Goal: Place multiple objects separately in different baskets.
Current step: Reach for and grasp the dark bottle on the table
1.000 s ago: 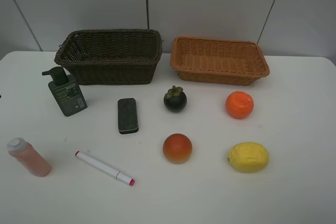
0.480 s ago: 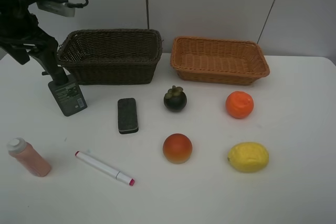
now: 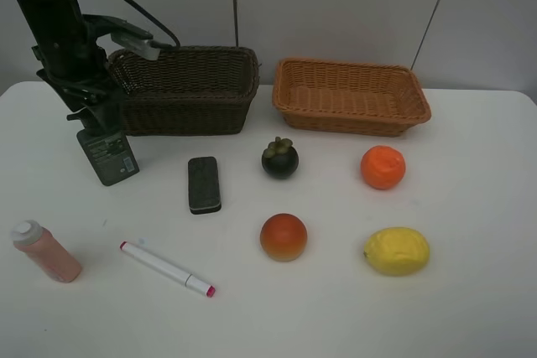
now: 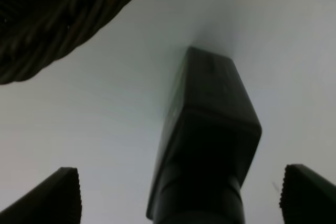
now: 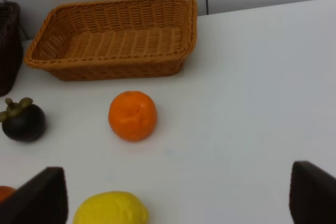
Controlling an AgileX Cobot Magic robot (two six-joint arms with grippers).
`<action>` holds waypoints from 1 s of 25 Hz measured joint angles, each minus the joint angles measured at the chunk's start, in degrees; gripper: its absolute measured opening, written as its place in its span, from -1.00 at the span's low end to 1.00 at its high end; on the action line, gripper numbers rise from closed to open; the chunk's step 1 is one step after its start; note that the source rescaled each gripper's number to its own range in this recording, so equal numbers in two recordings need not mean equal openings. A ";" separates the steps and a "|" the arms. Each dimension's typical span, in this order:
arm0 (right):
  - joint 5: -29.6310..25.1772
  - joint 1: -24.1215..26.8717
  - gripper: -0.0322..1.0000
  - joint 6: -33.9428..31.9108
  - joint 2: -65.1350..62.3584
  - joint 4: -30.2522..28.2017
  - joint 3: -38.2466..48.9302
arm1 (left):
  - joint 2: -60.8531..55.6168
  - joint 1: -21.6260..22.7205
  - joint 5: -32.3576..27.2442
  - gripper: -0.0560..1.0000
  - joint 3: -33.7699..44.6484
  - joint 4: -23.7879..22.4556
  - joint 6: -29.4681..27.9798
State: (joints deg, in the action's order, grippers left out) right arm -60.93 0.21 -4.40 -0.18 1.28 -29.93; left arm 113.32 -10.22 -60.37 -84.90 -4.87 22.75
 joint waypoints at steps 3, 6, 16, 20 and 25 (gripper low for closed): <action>0.00 0.00 0.98 0.00 0.00 0.00 0.00 | 0.07 0.00 2.90 1.00 0.00 0.08 0.00; 0.00 0.00 0.98 0.00 0.00 0.00 0.00 | 0.79 0.00 4.14 1.00 0.00 1.72 0.00; 0.00 0.00 0.98 0.00 0.00 0.00 0.00 | 7.59 0.00 3.32 1.00 -0.18 3.81 0.13; 0.00 0.00 0.98 0.00 0.00 0.00 0.00 | 8.32 0.00 2.75 1.00 -0.72 3.88 0.20; 0.00 0.00 0.98 0.00 0.00 0.00 0.00 | 8.43 0.00 2.06 0.98 -0.90 3.88 0.20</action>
State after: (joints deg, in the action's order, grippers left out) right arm -60.93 0.21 -4.40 -0.18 1.28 -29.93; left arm 121.75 -10.22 -58.30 -85.80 -1.00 22.95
